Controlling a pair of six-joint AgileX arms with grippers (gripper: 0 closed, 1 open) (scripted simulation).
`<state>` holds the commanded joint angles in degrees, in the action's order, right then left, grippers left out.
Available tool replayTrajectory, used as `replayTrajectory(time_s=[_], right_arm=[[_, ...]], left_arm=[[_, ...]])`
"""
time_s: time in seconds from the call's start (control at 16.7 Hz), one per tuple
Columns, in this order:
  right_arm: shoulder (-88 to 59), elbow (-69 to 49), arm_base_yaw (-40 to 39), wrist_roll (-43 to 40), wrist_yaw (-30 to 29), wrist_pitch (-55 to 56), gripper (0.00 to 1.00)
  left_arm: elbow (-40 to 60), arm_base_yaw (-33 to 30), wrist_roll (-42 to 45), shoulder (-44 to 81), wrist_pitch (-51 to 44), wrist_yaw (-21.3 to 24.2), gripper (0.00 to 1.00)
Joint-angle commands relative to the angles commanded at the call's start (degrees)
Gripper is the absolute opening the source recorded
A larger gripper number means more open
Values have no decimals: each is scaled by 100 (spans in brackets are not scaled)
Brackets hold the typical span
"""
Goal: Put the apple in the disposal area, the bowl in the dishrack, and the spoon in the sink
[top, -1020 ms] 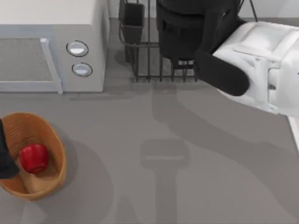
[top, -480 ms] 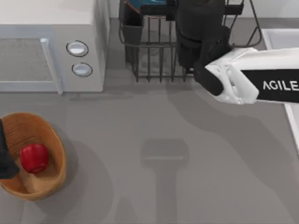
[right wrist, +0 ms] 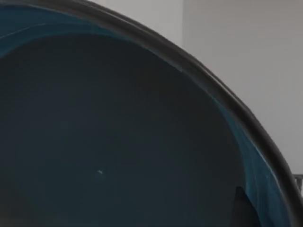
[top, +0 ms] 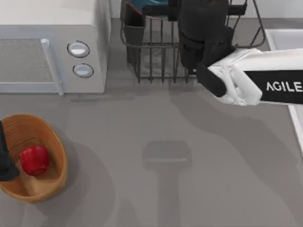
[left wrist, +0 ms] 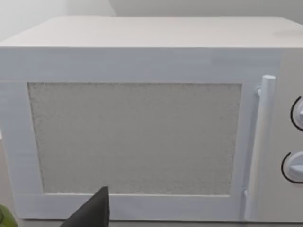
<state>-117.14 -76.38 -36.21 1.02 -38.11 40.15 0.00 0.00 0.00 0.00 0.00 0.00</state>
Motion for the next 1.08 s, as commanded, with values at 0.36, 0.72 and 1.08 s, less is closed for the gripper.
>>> replayTrajectory(time_s=[0.36, 0.72, 1.08], right_arm=[[0, 0, 0, 0, 0, 0, 75], [0, 0, 0, 0, 0, 0, 100], [2, -1, -12, 0, -1, -1, 100]], left_arm=[[0, 0, 0, 0, 0, 0, 100], [0, 0, 0, 0, 0, 0, 100], [0, 0, 0, 0, 0, 0, 100]])
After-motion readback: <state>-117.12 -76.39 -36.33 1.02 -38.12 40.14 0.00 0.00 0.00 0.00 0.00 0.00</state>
